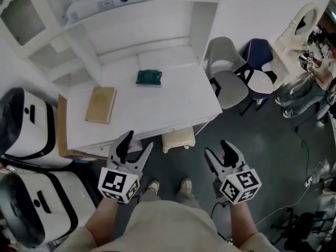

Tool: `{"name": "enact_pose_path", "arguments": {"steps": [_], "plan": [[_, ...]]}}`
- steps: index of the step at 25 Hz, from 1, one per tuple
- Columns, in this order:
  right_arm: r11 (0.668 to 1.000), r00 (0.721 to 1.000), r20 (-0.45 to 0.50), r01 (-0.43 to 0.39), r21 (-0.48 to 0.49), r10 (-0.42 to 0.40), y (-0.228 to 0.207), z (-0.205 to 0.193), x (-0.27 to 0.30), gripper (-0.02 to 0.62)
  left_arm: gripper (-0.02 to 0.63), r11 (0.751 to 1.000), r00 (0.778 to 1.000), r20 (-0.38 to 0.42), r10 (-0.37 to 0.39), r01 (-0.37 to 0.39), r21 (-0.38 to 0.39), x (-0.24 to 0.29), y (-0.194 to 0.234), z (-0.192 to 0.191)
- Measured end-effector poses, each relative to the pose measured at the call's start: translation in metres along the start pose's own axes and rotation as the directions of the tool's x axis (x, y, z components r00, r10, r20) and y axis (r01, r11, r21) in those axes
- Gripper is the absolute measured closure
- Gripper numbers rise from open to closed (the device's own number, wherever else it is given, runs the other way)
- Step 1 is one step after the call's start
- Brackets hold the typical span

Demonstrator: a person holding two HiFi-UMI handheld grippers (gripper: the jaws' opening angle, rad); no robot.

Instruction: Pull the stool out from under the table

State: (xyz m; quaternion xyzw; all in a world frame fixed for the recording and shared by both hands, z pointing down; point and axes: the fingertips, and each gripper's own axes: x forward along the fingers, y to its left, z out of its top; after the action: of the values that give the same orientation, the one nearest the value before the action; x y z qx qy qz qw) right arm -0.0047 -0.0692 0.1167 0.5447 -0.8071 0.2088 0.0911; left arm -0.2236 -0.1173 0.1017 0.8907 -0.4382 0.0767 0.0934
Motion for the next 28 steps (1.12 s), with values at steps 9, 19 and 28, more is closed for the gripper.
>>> {"name": "enact_pose_path", "arguments": {"steps": [9,19,28], "plan": [[0.996,0.995,-0.065,-0.072,0.046,0.075,-0.051,-0.023,0.003,0.319,0.345,0.996,0.993,-0.083,0.089,-0.091,-0.021,0.008,-0.028,-0.035],[0.999,0.988,-0.148,-0.046,-0.012,0.043,-0.083,-0.064,0.049,0.318,0.342,0.989,0.976,-0.168,0.141,-0.145,-0.01,0.037,-0.023,-0.097],[0.998,0.976,-0.212,-0.052,-0.04,0.042,-0.109,-0.139,0.123,0.318,0.321,0.985,0.962,-0.237,0.135,-0.156,-0.07,0.078,0.014,-0.189]]}}
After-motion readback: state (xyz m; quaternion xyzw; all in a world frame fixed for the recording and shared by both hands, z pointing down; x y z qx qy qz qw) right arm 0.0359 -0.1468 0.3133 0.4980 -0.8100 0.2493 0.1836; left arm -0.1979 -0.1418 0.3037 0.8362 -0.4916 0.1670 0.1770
